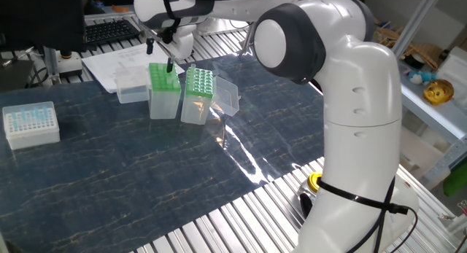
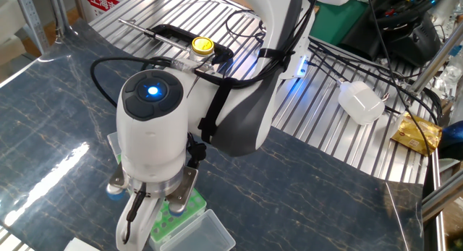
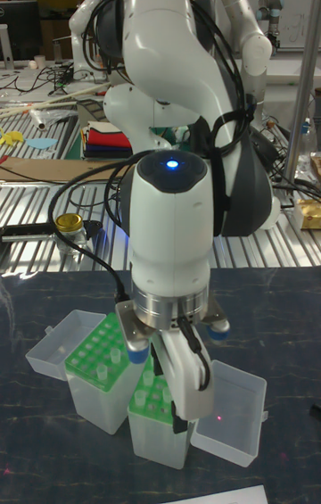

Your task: Transfer all large pipette tips from one holder to another

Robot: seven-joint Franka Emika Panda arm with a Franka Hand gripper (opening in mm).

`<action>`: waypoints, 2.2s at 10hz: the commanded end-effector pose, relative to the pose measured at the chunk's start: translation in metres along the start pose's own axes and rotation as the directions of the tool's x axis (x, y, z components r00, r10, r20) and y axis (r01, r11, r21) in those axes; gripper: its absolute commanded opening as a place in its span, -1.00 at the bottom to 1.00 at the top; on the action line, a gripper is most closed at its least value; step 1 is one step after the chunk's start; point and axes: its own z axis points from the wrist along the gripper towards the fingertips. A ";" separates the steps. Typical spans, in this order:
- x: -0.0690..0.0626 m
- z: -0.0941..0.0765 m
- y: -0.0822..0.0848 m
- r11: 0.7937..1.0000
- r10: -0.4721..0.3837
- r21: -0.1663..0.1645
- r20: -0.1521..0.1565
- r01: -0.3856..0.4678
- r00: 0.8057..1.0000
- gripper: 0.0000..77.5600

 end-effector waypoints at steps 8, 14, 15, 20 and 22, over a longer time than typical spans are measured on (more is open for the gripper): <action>-0.001 0.005 -0.001 0.999 -0.032 0.004 0.017 0.032 0.999 1.00; 0.001 0.006 -0.002 0.999 -0.039 0.005 0.014 0.039 0.999 1.00; 0.001 0.006 -0.002 0.999 -0.039 0.005 0.015 0.039 0.999 1.00; 0.001 0.006 -0.002 0.999 -0.041 0.007 0.017 0.040 0.999 -0.97; 0.001 0.006 -0.002 0.999 -0.041 0.007 0.017 0.040 0.999 -0.97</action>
